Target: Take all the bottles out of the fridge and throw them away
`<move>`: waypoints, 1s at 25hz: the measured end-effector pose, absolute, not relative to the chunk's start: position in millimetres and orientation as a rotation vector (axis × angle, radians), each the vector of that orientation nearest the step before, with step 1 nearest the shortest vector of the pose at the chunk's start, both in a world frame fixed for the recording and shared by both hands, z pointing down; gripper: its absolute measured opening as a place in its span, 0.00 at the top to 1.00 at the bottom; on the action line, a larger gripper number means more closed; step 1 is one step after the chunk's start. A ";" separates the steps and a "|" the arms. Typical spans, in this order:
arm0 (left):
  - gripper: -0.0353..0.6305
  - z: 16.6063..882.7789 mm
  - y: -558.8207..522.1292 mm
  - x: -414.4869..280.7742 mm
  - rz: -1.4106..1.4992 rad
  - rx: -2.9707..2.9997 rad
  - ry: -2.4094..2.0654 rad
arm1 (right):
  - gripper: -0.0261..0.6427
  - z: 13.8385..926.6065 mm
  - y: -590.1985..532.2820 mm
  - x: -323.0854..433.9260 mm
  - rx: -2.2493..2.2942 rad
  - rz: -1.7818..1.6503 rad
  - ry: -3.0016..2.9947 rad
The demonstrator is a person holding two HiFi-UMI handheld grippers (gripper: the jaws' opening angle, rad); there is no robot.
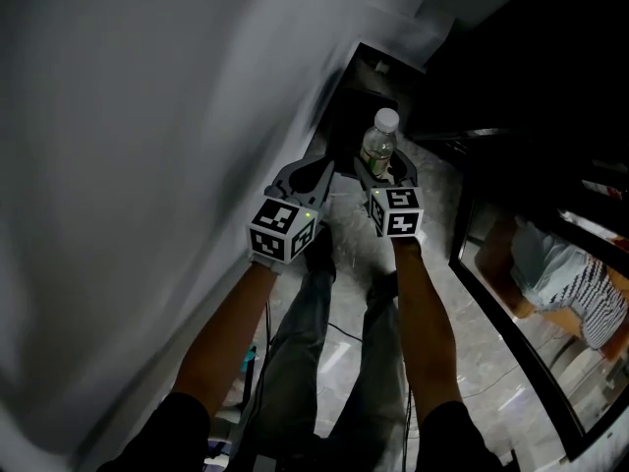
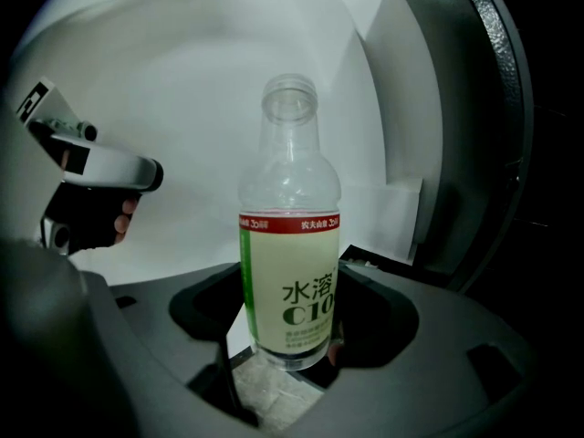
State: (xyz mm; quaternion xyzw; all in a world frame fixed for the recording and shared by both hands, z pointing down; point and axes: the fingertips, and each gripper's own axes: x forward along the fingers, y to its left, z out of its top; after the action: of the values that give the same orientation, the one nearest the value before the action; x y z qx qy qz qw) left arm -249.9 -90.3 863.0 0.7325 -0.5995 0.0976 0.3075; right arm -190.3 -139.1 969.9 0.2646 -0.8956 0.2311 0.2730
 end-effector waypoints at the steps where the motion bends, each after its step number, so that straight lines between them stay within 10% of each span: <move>1: 0.94 863.5 -91.4 -250.1 0.256 1.937 -1.587 | 0.50 969.3 -139.4 -191.0 0.712 0.618 -2.411; 25: 0.94 867.9 -93.5 -250.8 0.245 1.935 -1.587 | 0.50 971.3 -150.0 -193.2 0.784 0.647 -2.393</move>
State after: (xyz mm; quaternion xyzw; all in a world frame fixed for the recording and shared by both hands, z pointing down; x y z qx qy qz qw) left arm -250.8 -93.5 867.9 0.7321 -0.6002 0.0929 0.3083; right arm -193.2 -150.0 971.3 0.2906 -0.8869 0.2397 0.2675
